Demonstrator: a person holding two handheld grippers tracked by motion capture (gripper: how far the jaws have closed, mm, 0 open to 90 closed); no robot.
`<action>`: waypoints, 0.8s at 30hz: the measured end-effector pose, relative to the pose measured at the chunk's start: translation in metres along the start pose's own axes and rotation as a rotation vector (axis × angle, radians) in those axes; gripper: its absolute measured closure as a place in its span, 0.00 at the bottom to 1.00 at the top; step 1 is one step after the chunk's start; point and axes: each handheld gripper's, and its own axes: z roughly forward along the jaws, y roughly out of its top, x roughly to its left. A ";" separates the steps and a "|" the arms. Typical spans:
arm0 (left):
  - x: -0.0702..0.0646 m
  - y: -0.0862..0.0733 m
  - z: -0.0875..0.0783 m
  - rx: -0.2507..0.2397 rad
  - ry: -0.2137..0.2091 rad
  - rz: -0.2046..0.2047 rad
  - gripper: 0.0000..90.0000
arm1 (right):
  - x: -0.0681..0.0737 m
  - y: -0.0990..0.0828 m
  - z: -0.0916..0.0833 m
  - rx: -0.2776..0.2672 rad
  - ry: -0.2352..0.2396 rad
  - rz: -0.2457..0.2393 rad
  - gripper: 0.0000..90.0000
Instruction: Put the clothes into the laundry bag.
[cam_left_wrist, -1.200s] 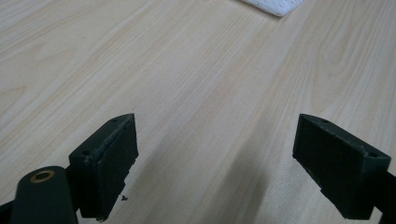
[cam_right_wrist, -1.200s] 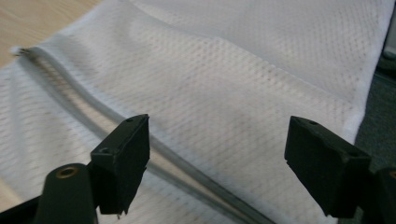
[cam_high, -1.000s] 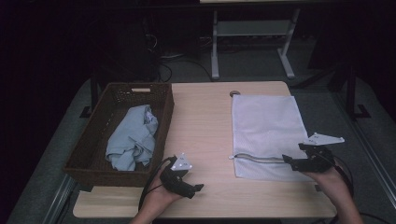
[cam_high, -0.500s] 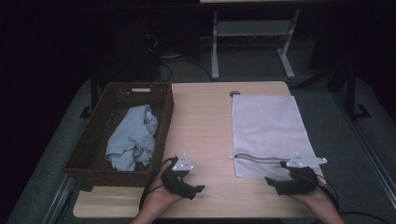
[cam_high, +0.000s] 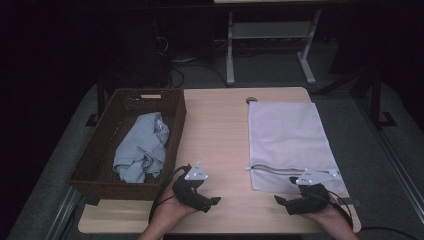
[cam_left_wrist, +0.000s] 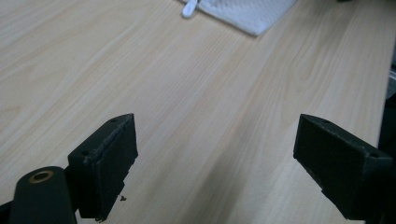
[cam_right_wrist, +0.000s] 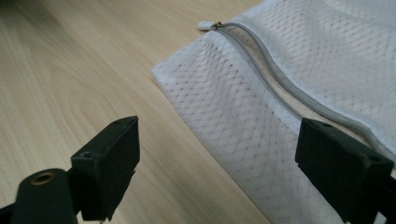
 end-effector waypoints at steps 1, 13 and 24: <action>0.000 0.002 -0.002 0.001 0.000 0.002 0.14 | 0.000 0.000 0.000 0.001 0.005 0.001 0.15; 0.006 0.023 -0.021 0.018 0.003 -0.008 0.14 | 0.000 -0.001 0.001 -0.007 -0.015 -0.018 0.14; 0.017 0.045 -0.046 0.025 0.029 0.005 0.14 | -0.003 -0.001 0.002 -0.003 -0.021 -0.017 0.14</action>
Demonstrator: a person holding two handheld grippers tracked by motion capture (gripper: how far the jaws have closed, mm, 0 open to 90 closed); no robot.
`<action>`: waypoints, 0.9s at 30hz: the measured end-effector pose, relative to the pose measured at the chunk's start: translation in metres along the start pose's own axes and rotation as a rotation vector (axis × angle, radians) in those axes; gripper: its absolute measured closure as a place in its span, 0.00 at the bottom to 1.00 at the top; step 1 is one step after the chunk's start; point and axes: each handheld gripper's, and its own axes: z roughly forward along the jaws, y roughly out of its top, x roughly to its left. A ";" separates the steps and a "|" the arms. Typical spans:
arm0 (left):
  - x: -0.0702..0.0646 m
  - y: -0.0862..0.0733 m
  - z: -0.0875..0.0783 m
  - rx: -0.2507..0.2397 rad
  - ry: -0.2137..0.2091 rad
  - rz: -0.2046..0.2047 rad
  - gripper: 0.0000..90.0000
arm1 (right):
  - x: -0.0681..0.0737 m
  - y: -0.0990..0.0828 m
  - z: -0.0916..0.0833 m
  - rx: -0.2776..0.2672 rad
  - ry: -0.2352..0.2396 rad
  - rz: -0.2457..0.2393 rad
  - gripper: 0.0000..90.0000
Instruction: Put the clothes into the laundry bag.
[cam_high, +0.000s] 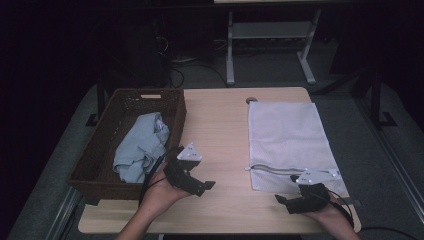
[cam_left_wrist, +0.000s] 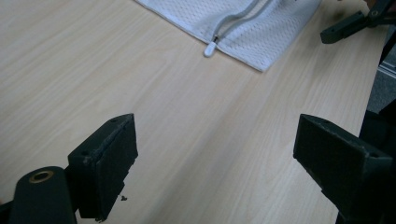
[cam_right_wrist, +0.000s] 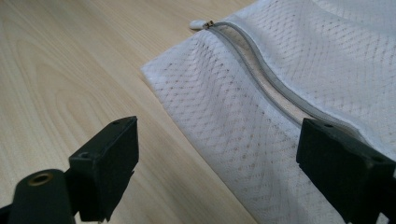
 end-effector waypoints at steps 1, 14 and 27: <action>0.001 0.001 -0.001 -0.005 -0.012 -0.010 0.14 | 0.000 0.000 0.000 0.000 0.000 0.000 0.14; 0.015 0.017 -0.017 -0.011 0.016 0.016 0.14 | -0.001 0.000 0.001 -0.002 -0.001 -0.001 0.14; 0.049 0.020 -0.045 -0.009 0.122 -0.003 0.15 | -0.002 0.000 0.000 -0.001 -0.006 -0.003 0.14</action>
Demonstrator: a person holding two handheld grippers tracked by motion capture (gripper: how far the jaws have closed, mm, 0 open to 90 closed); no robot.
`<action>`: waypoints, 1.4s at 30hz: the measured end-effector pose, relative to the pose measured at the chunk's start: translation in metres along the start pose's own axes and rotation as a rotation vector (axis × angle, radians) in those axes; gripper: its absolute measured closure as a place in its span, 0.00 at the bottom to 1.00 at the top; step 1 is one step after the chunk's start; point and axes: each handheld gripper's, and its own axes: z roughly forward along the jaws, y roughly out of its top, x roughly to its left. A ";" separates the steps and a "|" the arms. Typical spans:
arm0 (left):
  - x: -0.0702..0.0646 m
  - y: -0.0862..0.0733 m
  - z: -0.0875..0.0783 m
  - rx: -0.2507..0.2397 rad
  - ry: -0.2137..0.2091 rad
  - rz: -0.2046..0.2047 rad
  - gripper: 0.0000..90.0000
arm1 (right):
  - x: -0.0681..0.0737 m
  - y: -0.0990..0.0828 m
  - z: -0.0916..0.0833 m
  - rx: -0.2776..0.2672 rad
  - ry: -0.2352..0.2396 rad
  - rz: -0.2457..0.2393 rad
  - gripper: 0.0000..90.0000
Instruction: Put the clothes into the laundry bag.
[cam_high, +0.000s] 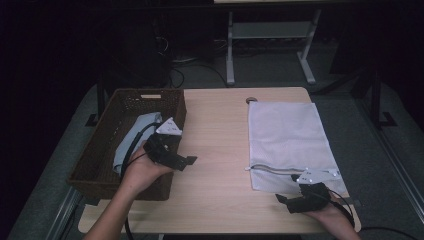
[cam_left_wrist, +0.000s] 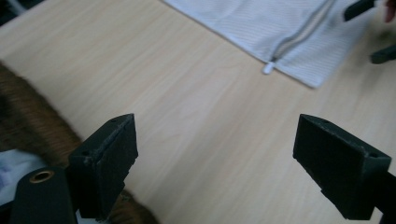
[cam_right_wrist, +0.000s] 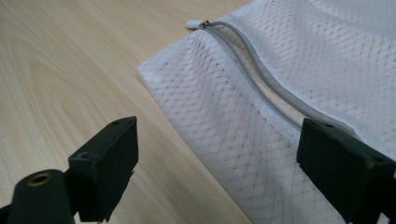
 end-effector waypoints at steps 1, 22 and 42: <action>0.009 -0.002 -0.004 -0.002 0.021 -0.012 0.15 | 0.000 0.000 0.000 0.000 0.001 -0.001 0.14; 0.112 -0.038 -0.025 0.061 0.228 -0.137 0.12 | 0.000 0.002 0.004 0.011 0.006 -0.010 0.14; 0.168 -0.077 0.038 0.237 0.249 -0.254 0.11 | -0.001 0.001 0.004 0.018 0.003 -0.009 0.13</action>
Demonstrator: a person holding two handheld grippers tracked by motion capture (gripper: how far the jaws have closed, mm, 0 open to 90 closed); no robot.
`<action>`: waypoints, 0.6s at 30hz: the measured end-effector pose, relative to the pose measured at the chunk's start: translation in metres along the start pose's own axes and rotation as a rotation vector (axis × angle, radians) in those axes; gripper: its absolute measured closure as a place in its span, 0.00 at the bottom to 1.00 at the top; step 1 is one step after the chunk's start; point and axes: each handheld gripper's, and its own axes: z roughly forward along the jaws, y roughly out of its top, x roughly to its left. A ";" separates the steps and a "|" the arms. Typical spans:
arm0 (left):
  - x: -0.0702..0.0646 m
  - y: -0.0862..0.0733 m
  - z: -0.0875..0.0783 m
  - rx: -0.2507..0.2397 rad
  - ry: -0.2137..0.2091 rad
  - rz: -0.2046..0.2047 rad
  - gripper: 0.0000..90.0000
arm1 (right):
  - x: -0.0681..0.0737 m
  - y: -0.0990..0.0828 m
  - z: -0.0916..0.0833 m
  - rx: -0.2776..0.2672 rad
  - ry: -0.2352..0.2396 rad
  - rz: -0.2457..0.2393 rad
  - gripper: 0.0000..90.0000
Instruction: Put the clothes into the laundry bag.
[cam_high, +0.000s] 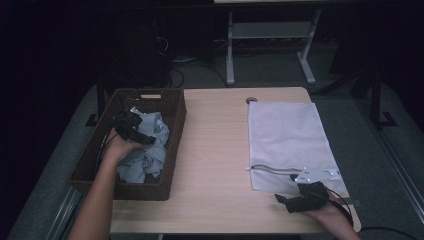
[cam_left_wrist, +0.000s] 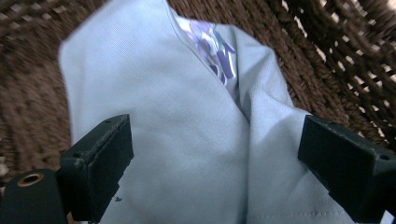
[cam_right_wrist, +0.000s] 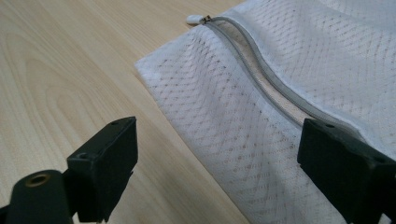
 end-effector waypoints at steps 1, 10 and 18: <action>0.000 -0.001 0.002 0.010 0.004 0.007 0.11 | 0.000 0.000 0.000 0.001 0.000 0.000 0.13; -0.003 -0.009 0.024 0.105 0.007 0.028 0.10 | 0.001 0.000 0.001 0.006 0.002 -0.005 0.13; -0.004 -0.011 0.027 0.099 0.016 0.017 0.11 | 0.001 0.000 0.002 0.014 0.006 -0.004 0.13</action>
